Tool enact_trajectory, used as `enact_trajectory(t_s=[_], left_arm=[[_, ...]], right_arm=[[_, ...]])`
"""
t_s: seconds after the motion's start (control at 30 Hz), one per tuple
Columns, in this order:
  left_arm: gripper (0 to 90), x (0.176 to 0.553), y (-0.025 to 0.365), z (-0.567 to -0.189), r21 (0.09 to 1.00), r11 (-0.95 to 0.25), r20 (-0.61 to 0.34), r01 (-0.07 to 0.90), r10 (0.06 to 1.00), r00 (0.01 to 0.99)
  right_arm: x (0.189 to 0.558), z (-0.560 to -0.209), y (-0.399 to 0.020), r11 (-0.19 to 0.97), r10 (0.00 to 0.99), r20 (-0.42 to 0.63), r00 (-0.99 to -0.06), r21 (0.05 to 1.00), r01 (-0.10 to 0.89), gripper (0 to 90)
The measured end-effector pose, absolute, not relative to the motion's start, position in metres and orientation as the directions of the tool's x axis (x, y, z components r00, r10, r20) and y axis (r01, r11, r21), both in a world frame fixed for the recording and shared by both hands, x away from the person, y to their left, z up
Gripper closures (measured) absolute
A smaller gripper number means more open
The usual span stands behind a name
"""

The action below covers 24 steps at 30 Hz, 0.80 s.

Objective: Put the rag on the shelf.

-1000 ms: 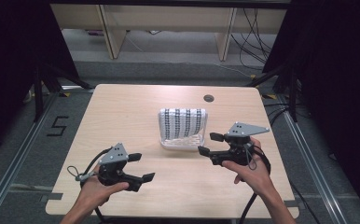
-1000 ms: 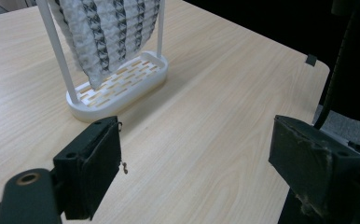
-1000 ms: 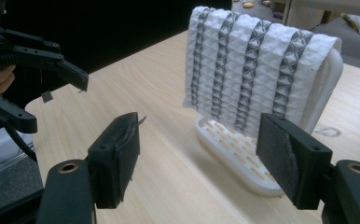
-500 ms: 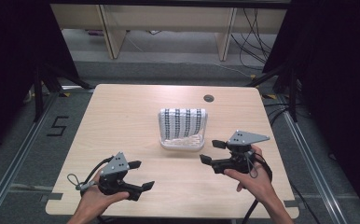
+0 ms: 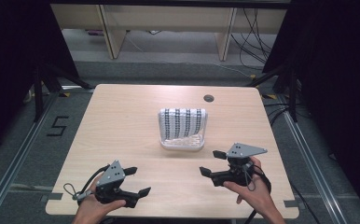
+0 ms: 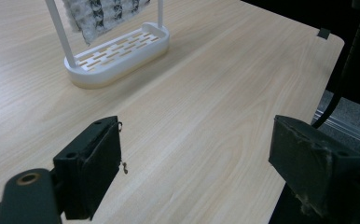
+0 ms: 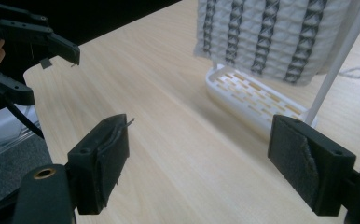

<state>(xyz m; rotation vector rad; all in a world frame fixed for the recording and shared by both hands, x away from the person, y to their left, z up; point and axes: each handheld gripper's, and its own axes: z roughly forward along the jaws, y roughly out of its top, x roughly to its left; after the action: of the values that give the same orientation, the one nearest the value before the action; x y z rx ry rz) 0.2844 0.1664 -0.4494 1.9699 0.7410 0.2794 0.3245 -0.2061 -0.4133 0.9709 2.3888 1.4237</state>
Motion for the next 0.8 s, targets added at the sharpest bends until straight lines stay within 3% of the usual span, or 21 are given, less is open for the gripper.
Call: enact_trajectory(t_s=[0.53, 0.57, 0.63, 0.8], left_arm=[[16.1, 0.271, 0.176, -0.473, 0.842, -0.395, -0.059, 0.367, 0.609, 0.791], [16.1, 0.270, 0.178, -0.475, 0.837, -0.402, -0.057, 0.371, 0.611, 0.789], [16.1, 0.270, 0.179, -0.478, 0.842, -0.388, -0.067, 0.375, 0.616, 0.785], [16.1, 0.268, 0.182, -0.484, 0.831, -0.399, -0.071, 0.388, 0.616, 0.785]], right_arm=[[0.311, -0.453, -0.211, 0.354, 0.598, 0.172, -0.783, 0.820, 0.450, 22.4], [0.306, -0.457, -0.210, 0.344, 0.623, 0.204, -0.755, 0.796, 0.498, 22.4], [0.309, -0.459, -0.212, 0.369, 0.604, 0.169, -0.779, 0.807, 0.461, 22.4], [0.307, -0.467, -0.214, 0.374, 0.605, 0.177, -0.776, 0.797, 0.473, 22.3]])
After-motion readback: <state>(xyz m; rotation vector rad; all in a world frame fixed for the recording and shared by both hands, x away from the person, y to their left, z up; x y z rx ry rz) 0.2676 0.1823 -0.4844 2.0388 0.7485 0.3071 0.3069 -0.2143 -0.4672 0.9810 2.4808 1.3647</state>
